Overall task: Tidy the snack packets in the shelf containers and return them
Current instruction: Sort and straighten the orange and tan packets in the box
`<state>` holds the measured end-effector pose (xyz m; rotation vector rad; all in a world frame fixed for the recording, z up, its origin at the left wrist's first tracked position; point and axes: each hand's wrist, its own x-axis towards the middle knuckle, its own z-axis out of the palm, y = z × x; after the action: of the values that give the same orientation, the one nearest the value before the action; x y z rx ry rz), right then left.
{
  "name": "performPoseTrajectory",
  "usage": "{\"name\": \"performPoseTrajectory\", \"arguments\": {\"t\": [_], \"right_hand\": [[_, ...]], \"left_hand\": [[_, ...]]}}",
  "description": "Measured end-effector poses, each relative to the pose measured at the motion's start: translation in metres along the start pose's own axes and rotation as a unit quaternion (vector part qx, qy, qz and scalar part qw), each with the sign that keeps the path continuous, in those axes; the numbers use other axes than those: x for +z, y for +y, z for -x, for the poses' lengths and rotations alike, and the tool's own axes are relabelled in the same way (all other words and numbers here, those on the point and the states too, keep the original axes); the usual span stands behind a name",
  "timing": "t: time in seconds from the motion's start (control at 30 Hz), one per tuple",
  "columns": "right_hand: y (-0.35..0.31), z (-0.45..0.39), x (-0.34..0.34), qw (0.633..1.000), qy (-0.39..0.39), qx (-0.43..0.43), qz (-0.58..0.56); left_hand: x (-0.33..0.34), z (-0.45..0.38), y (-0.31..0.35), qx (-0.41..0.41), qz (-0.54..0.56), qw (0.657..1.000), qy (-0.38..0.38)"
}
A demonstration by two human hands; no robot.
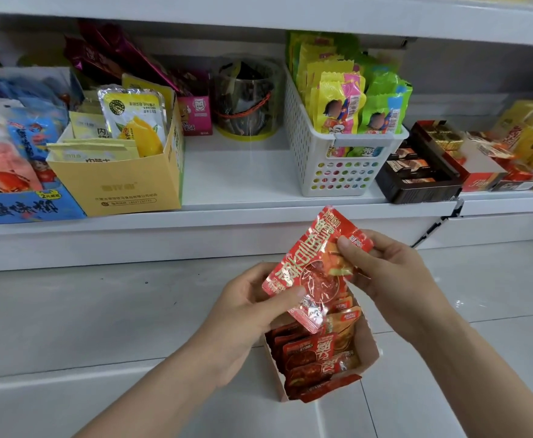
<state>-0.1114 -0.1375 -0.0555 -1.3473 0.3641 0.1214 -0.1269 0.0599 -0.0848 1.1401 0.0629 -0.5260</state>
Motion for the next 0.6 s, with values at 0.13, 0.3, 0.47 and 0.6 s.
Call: {"name": "performPoseTrajectory", "arguments": {"t": [0.13, 0.3, 0.47, 0.6], "right_hand": [[0.011, 0.003, 0.015, 0.997, 0.020, 0.025, -0.068], [0.009, 0.005, 0.020, 0.984, -0.067, 0.101, -0.132], [0.000, 0.006, 0.011, 0.991, -0.093, 0.061, -0.070], [0.009, 0.009, 0.011, 0.996, -0.083, 0.035, 0.011]], "left_hand": [[0.013, -0.001, -0.007, 0.189, -0.174, 0.955, 0.149], [0.001, -0.010, 0.000, 0.513, -0.526, 0.672, 0.091], [-0.008, -0.002, -0.007, 0.492, -0.606, 0.623, 0.042], [-0.010, -0.002, -0.005, 0.509, -0.629, 0.587, 0.024]]}}
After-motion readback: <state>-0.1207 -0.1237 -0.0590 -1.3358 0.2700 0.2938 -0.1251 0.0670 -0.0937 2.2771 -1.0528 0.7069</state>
